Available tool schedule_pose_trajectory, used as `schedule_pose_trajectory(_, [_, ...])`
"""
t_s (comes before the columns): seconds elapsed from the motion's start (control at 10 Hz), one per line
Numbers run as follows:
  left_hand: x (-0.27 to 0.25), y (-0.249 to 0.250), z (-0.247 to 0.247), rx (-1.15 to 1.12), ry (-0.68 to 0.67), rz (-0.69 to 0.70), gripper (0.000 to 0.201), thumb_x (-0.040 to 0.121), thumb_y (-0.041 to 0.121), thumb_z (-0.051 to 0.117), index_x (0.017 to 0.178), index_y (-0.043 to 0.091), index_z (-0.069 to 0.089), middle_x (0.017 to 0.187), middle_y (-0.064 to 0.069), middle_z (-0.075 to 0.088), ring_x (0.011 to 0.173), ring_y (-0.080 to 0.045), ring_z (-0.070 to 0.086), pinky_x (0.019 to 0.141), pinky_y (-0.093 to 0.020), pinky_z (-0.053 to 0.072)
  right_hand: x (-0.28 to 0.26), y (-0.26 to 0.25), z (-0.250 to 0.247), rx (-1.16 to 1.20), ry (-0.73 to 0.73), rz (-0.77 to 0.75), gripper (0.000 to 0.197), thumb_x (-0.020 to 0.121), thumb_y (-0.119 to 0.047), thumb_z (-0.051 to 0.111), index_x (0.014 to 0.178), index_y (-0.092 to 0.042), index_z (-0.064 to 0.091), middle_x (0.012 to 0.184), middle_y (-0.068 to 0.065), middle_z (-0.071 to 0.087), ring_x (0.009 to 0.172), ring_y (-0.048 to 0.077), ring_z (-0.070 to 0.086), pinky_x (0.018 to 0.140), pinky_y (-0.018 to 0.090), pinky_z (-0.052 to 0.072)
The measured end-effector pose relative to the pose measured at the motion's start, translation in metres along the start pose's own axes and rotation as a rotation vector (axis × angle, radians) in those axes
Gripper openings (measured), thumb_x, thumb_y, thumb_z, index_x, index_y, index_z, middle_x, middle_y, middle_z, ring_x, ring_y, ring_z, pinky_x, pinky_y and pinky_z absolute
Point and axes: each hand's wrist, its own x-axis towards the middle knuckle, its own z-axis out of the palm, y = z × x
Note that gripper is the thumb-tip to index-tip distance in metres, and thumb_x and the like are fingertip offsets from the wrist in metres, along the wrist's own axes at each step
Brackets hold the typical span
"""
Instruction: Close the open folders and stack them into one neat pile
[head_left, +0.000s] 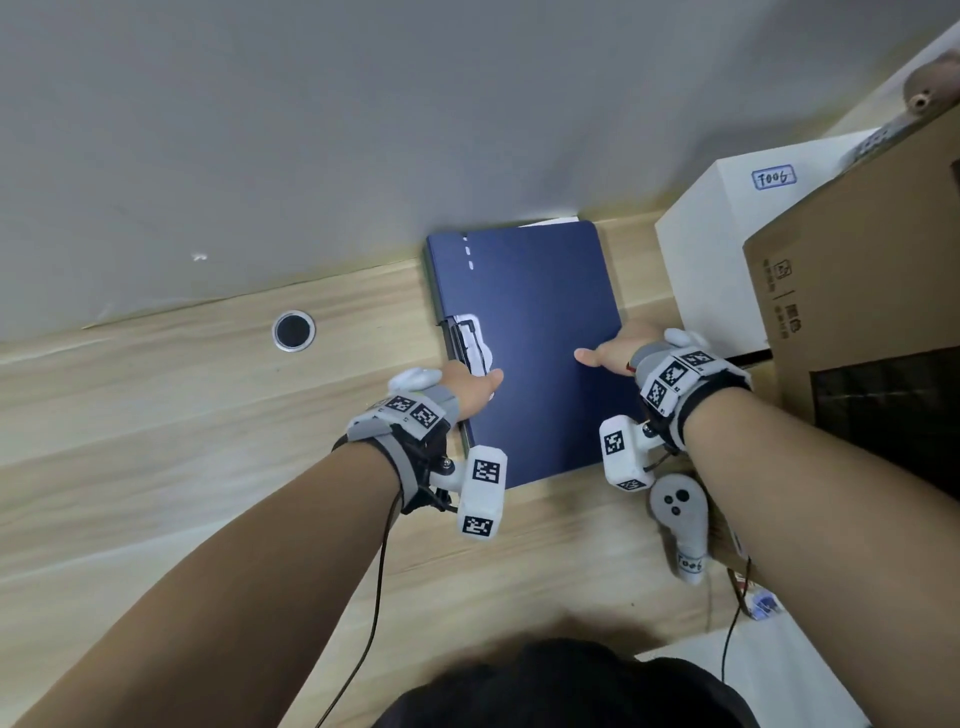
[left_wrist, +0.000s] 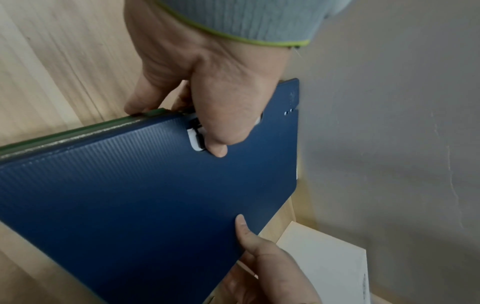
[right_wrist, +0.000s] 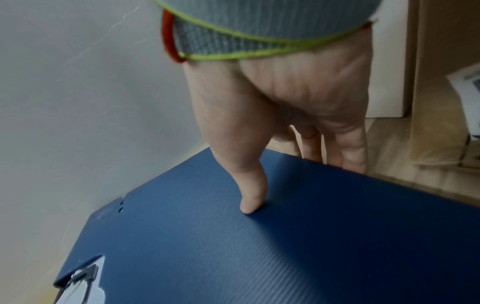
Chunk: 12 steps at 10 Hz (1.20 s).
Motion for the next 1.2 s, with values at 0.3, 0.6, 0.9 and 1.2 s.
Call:
schedule_pose_trajectory(0.3, [0.001, -0.003, 0.002, -0.106, 0.012, 0.038, 0.056, 0.101, 0.049, 0.042, 0.136, 0.006, 0.053, 0.128, -0.012, 0.064, 0.114, -0.034, 0.061, 0.101, -0.041, 0.048, 0.001, 0.003, 0.0, 0.067, -0.063, -0.004, 0.083, 0.087, -0.06, 0.057, 0.143, -0.003, 0.039, 0.147, 0.015, 0.047, 0.131, 0.037, 0.047, 0.101, 0.042, 0.038])
schedule_pose_trajectory(0.6, [0.0, -0.008, 0.0, -0.269, 0.01, 0.017, 0.041, 0.1, 0.036, 0.047, 0.128, 0.006, 0.057, 0.118, -0.014, 0.065, 0.105, -0.034, 0.061, 0.1, -0.047, 0.053, -0.008, -0.011, 0.01, 0.12, 0.069, 0.03, 0.091, 0.086, -0.052, 0.063, 0.148, 0.002, 0.024, 0.149, 0.018, 0.041, 0.135, 0.037, 0.042, 0.104, 0.041, 0.037])
schedule_pose_trajectory(0.9, [-0.021, -0.026, -0.031, -0.248, 0.118, 0.092, 0.02, 0.094, 0.031, 0.054, 0.099, 0.016, 0.066, 0.101, -0.012, 0.071, 0.1, -0.035, 0.069, 0.098, -0.047, 0.055, -0.035, -0.027, 0.006, 0.303, 0.106, -0.162, 0.052, 0.086, -0.026, 0.066, 0.13, 0.001, 0.055, 0.133, 0.019, 0.058, 0.119, 0.038, 0.058, 0.1, 0.039, 0.047])
schedule_pose_trajectory(1.2, [-0.089, -0.079, -0.072, -0.391, 0.336, 0.245, 0.011, 0.095, 0.024, 0.057, 0.086, 0.022, 0.064, 0.07, 0.004, 0.069, 0.063, -0.016, 0.062, 0.059, -0.023, 0.046, -0.108, -0.059, 0.026, 0.532, -0.035, -0.452, 0.012, 0.086, -0.02, 0.061, 0.087, -0.01, 0.068, 0.088, 0.012, 0.07, 0.078, 0.024, 0.066, 0.084, 0.038, 0.06])
